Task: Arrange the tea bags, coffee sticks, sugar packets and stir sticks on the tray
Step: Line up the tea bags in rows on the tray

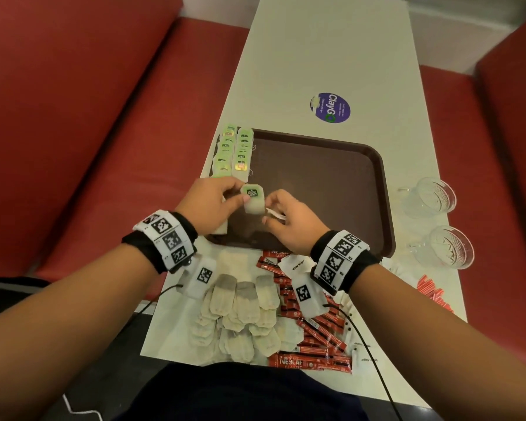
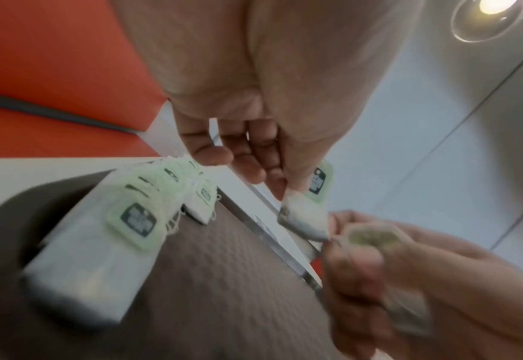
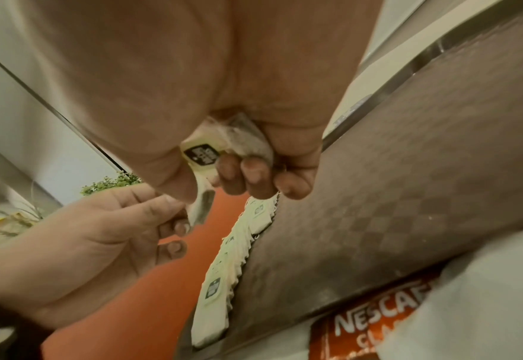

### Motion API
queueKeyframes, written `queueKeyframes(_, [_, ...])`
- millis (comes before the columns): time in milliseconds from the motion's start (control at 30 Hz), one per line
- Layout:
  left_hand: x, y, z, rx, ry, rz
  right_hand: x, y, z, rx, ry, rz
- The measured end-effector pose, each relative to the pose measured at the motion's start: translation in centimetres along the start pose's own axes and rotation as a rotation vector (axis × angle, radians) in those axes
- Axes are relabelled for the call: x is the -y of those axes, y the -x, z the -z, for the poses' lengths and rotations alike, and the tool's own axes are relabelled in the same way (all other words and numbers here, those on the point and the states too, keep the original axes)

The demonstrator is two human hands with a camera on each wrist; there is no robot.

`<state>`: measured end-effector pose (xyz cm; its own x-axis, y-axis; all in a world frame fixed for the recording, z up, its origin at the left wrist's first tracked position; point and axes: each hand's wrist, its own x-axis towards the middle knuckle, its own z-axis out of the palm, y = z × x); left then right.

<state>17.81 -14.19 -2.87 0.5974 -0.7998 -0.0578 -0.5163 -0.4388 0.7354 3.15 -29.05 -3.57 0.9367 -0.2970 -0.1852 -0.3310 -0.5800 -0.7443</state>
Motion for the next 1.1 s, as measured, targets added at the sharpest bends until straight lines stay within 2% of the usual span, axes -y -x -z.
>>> queueKeyframes(100, [1.2, -3.2, 0.8, -0.047, -0.154, 0.099, -0.2, 0.0, 0.2, 0.001, -0.064, -0.059])
queueKeyframes(267, [3.2, -8.2, 0.7, 0.053, -0.290, 0.250, -0.2, 0.1, 0.8, -0.019, -0.053, -0.071])
queueKeyframes(500, [3.4, -11.2, 0.2, 0.031, -0.386, 0.305, -0.9, 0.5, 1.3, -0.037, -0.036, -0.084])
queueKeyframes(633, [3.2, -11.3, -0.4, 0.019, -0.443, 0.209, -1.4, 0.6, 1.2, -0.026, -0.057, -0.115])
queueKeyframes(767, [2.8, -11.2, -1.3, 0.226, -0.564, 0.091, -1.2, 0.5, 1.1, -0.014, -0.080, -0.124])
queueKeyframes(1000, [2.9, -11.5, -0.8, 0.266, -0.619, 0.088, -0.9, 0.0, 1.2, 0.015, -0.132, -0.151])
queueKeyframes(1100, [2.4, -11.0, -0.1, 0.251, -0.510, 0.079, -0.8, -0.1, 1.4, -0.002, -0.132, -0.164])
